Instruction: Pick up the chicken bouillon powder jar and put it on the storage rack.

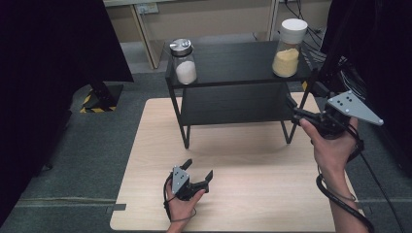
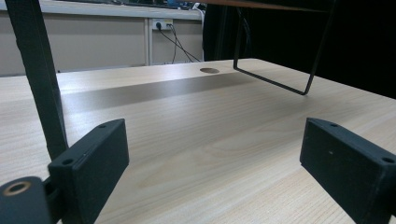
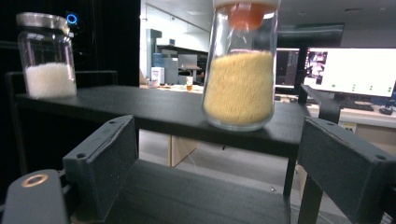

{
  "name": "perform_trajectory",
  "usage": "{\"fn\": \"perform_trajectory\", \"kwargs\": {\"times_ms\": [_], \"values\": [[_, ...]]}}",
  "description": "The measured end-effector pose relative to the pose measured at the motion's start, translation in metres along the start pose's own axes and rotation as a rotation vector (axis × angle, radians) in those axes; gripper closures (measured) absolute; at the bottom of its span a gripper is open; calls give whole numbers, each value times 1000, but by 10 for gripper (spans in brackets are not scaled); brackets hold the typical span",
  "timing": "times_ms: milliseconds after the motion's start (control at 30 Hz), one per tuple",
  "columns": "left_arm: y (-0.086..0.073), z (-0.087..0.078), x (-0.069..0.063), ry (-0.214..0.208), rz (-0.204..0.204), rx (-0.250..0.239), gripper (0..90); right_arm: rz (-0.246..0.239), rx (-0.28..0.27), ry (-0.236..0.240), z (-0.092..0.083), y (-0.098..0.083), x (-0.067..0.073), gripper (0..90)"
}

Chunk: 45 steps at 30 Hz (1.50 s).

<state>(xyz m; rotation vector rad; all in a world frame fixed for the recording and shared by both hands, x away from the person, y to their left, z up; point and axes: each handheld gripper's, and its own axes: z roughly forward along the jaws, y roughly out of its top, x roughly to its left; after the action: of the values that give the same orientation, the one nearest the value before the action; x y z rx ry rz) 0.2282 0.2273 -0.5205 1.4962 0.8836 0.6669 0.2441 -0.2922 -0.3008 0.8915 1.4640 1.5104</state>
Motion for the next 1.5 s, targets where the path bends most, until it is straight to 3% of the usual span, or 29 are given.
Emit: {"fn": "perform_trajectory", "kwargs": {"times_ms": [600, 1500], "values": [[-1, 0, 0, 0, -3, -3, 73, 24, 7, 35, -27, -42, 8, 122], [-1, 0, 0, 1, -2, -4, 74, 70, 121, 74, -45, -106, 13, 121]]}}
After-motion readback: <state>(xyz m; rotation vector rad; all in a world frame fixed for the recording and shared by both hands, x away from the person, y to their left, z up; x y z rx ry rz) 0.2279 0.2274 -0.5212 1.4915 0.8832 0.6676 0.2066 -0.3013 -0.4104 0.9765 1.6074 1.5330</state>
